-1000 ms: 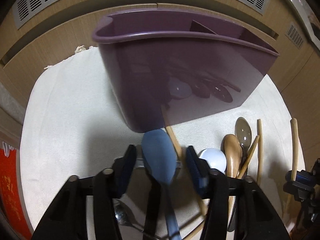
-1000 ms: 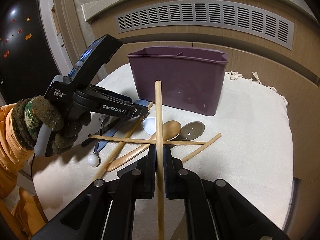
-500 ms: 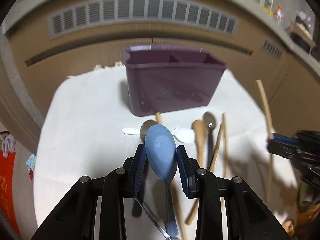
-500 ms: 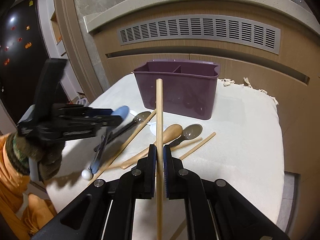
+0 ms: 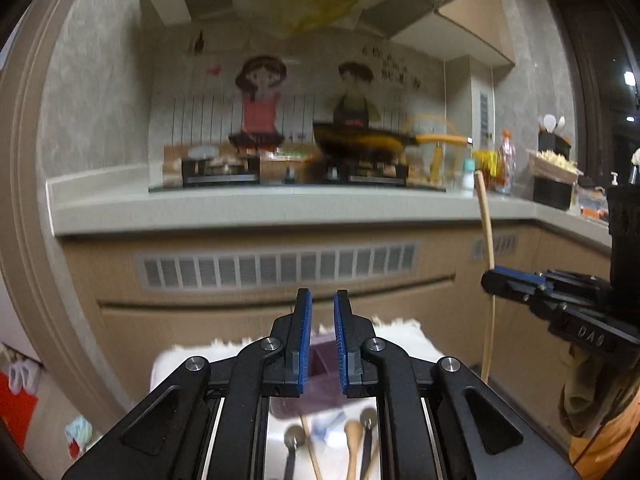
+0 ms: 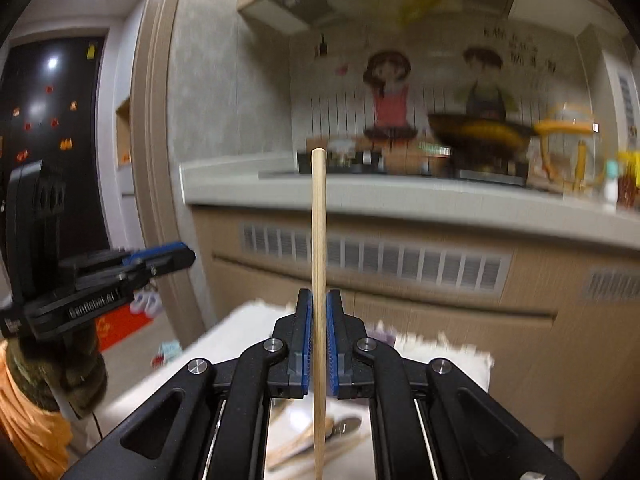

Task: Organize utensils
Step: 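Carry the blue spoon over the purple caddy with the left tool while the right holds the chopstick upright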

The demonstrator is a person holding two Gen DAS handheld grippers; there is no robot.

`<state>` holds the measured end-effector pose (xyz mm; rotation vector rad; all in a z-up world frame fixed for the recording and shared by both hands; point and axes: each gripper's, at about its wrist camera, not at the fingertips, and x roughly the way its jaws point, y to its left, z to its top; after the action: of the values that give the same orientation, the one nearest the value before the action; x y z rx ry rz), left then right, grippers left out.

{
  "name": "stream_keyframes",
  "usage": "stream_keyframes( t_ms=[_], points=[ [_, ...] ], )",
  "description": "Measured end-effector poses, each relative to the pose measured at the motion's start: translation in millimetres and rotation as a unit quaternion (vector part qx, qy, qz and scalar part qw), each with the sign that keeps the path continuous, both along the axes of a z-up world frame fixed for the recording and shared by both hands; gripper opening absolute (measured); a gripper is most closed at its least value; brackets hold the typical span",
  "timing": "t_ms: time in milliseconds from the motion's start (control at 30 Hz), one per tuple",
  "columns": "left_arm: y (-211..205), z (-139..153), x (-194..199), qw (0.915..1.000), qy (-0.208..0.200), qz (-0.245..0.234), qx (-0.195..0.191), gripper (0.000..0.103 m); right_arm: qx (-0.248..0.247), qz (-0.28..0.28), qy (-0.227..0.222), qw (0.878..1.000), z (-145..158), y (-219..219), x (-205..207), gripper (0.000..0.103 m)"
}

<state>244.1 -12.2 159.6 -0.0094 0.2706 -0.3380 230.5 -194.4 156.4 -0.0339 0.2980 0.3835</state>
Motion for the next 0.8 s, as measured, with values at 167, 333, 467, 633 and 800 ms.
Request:
stream_keyframes(
  t_ms=[167,333,467,633,800],
  points=[
    [12.4,-19.4,13.3,0.9985,0.054,-0.002,0.01,0.014,-0.005,-0.011,-0.002,1.0,1.6,-1.2,1.4,0.007],
    [13.3,-107.3,37.5,0.9813,0.182,-0.038,0.05,0.037,-0.036,-0.009,0.075,0.996,-55.8,-0.8,8.8,0.007],
    [15.7,-166.1,51.3,0.9658,0.237,-0.061,0.086,0.067,-0.025,-0.001,0.135,0.991,-96.2,-8.2,16.5,0.007],
    [28.1,-220.0,64.2,0.9538,0.285,-0.02,0.093,0.067,-0.015,0.006,0.169,0.986,-128.1,-9.2,22.4,0.007],
    [30.6,-244.2,68.2,0.9543,0.29,-0.014,0.072,0.067,-0.027,0.01,0.186,0.982,-149.6,-0.4,33.0,0.007]
  ],
)
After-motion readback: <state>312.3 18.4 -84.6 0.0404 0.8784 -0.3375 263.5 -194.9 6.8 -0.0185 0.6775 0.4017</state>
